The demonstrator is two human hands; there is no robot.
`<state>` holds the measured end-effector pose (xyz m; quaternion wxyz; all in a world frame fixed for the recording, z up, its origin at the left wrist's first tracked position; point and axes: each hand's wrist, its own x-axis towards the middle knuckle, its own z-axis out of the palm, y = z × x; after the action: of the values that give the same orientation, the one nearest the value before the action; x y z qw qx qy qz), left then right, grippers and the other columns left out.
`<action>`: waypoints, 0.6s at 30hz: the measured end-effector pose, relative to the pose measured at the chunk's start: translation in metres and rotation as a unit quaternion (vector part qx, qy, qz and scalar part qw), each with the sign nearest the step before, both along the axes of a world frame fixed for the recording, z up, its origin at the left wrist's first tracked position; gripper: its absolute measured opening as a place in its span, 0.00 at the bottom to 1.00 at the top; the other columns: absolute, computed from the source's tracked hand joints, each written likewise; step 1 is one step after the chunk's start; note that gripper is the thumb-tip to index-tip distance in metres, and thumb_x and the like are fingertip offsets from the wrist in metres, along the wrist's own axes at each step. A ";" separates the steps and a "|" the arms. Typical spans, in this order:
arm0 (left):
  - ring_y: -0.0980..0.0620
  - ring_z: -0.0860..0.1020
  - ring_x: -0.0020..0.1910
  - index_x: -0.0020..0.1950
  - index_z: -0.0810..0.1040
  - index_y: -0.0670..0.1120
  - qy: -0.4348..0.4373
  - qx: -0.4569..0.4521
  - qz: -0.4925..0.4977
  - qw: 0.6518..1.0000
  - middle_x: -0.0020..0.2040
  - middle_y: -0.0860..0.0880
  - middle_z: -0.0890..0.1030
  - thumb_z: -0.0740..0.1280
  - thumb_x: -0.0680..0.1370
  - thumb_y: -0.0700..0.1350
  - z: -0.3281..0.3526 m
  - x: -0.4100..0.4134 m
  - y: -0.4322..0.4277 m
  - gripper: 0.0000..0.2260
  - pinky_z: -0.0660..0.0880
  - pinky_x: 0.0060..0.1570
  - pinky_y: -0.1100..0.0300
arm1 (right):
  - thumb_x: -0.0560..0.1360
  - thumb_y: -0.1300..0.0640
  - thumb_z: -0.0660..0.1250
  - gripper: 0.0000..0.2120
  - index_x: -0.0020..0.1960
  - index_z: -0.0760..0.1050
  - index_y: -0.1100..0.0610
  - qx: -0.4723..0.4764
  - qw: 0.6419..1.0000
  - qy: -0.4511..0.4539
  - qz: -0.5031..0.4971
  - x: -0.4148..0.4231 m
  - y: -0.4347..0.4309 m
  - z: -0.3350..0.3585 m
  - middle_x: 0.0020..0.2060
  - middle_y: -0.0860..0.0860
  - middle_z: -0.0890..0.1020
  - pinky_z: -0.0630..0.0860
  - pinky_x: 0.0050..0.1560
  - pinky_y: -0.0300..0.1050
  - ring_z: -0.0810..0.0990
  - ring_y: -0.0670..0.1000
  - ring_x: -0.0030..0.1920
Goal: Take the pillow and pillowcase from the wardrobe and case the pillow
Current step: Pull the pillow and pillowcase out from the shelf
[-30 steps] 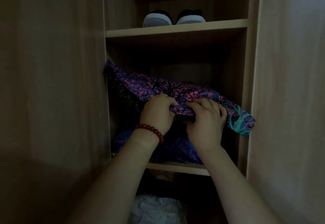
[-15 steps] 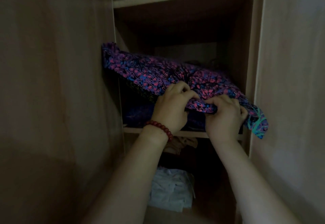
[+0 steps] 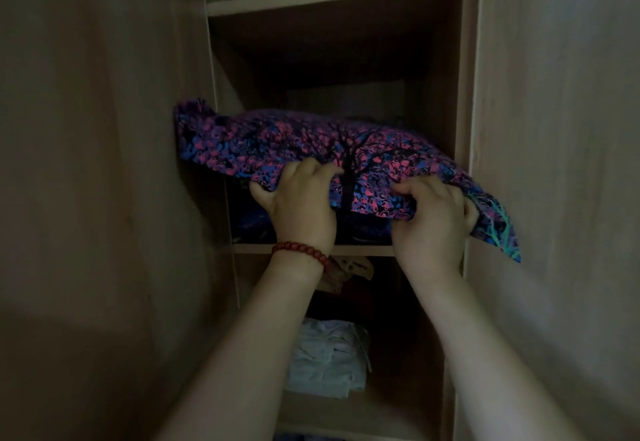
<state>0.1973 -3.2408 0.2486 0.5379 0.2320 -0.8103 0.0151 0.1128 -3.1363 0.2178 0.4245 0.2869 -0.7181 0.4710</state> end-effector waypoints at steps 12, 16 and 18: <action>0.49 0.72 0.52 0.47 0.81 0.54 0.036 0.000 -0.047 0.998 0.45 0.54 0.80 0.71 0.62 0.31 -0.012 0.028 0.026 0.22 0.49 0.49 0.54 | 0.60 0.66 0.73 0.42 0.70 0.64 0.48 0.126 0.990 0.057 -0.011 0.030 -0.002 0.001 0.73 0.52 0.65 0.46 0.67 0.58 0.58 0.55 0.74; 0.50 0.70 0.54 0.49 0.81 0.55 0.007 0.011 -0.039 0.999 0.48 0.54 0.78 0.70 0.65 0.33 -0.011 0.038 0.036 0.20 0.53 0.53 0.50 | 0.61 0.68 0.71 0.33 0.64 0.73 0.49 0.092 0.994 0.053 0.006 0.032 0.003 -0.003 0.67 0.52 0.73 0.47 0.68 0.59 0.66 0.56 0.70; 0.50 0.69 0.56 0.49 0.79 0.54 0.000 0.011 -0.035 0.999 0.49 0.53 0.77 0.70 0.66 0.34 -0.012 0.042 0.043 0.19 0.55 0.51 0.50 | 0.62 0.69 0.69 0.29 0.60 0.76 0.50 0.079 0.995 0.050 0.020 0.034 0.009 -0.002 0.62 0.51 0.78 0.55 0.65 0.56 0.71 0.56 0.66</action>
<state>0.2390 -3.1982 0.2368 0.5357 0.2092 -0.8179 -0.0130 0.1469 -3.1278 0.2153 0.4264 0.3570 -0.7248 0.4066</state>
